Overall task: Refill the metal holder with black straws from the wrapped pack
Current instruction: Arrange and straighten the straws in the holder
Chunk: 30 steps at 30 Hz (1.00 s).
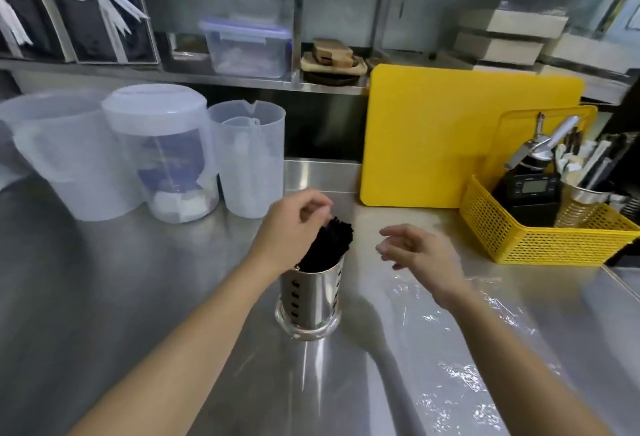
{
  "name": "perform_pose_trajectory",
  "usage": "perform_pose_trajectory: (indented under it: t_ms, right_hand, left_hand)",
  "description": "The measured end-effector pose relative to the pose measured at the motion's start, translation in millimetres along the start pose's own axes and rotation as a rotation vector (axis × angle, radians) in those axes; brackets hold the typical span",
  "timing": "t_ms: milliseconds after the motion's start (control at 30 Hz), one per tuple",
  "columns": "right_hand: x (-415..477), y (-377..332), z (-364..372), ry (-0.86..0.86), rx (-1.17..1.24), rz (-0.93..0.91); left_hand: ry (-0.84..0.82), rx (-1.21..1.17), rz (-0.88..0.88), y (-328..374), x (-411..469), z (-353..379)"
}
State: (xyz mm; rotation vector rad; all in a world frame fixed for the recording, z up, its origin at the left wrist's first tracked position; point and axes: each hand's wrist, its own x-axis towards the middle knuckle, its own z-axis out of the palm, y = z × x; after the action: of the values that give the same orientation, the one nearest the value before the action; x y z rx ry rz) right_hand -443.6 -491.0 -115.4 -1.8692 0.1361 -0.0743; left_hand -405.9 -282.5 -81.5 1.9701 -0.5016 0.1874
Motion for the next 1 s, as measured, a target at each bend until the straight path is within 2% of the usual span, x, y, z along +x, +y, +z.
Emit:
perform_pose_trajectory:
  t_ms: [133, 300, 633, 900, 1000]
  right_hand:
    - [4.7, -3.2, 19.6, -0.161, -0.080, 0.012]
    - [13.9, -7.3, 30.7, -0.140, -0.058, 0.016]
    - [27.8, -10.7, 42.2, -0.125, 0.020, 0.010]
    - [44.7, -6.4, 50.9, -0.080, 0.097, 0.001]
    - [51.9, -3.4, 53.6, -0.067, 0.125, 0.003]
  left_hand:
    - [-0.151, 0.092, -0.068, -29.7, -0.1, -2.1]
    - [-0.298, 0.185, -0.111, -44.5, 5.2, 5.0]
    - [-0.460, 0.198, -0.141, -49.0, 27.3, 19.1]
    - [-0.391, 0.059, -0.141, -61.0, 50.7, 13.3]
    - [-0.344, -0.069, -0.173, -65.7, 56.2, 8.3]
